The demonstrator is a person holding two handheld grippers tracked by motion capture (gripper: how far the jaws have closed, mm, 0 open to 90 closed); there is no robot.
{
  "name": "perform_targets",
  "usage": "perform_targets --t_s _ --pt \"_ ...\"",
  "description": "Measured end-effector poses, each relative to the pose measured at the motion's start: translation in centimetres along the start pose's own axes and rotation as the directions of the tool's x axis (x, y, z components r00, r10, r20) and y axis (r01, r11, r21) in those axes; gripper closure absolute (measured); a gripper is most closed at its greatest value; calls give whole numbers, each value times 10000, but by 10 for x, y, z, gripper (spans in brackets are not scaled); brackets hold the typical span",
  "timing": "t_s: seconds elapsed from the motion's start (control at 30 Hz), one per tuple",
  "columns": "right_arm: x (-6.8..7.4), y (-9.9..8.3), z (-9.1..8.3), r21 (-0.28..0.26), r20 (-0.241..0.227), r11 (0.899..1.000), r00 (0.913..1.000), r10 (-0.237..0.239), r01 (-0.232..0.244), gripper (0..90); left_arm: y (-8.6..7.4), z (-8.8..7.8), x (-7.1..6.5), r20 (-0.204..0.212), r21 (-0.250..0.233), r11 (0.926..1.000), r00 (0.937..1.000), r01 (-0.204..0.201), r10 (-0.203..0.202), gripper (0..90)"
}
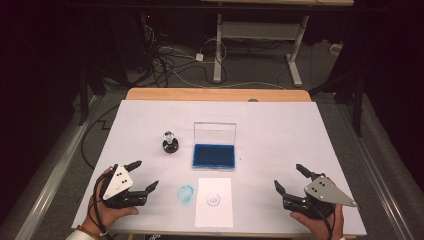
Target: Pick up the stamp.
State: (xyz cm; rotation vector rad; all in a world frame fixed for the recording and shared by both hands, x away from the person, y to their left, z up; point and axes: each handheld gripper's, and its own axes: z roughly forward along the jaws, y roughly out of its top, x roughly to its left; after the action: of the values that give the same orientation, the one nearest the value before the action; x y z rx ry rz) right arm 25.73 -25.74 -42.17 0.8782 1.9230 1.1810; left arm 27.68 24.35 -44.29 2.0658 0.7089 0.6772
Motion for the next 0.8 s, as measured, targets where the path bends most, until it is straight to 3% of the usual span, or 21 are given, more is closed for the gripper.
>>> perform_targets --t_s 0.37,0.57,0.8 --pt "-2 0 1 111 21 9999 10000 -12 12 205 0 3 -1 134 422 9991 9999 11 -17 199" --pt "-1 0 2 176 16 9998 10000 -97 96 210 1 3 3 204 877 9961 9998 18 -36 210" --pt "-3 -2 5 358 -27 9994 10000 5 -4 211 20 8 19 291 1451 9893 9993 171 -216 211"
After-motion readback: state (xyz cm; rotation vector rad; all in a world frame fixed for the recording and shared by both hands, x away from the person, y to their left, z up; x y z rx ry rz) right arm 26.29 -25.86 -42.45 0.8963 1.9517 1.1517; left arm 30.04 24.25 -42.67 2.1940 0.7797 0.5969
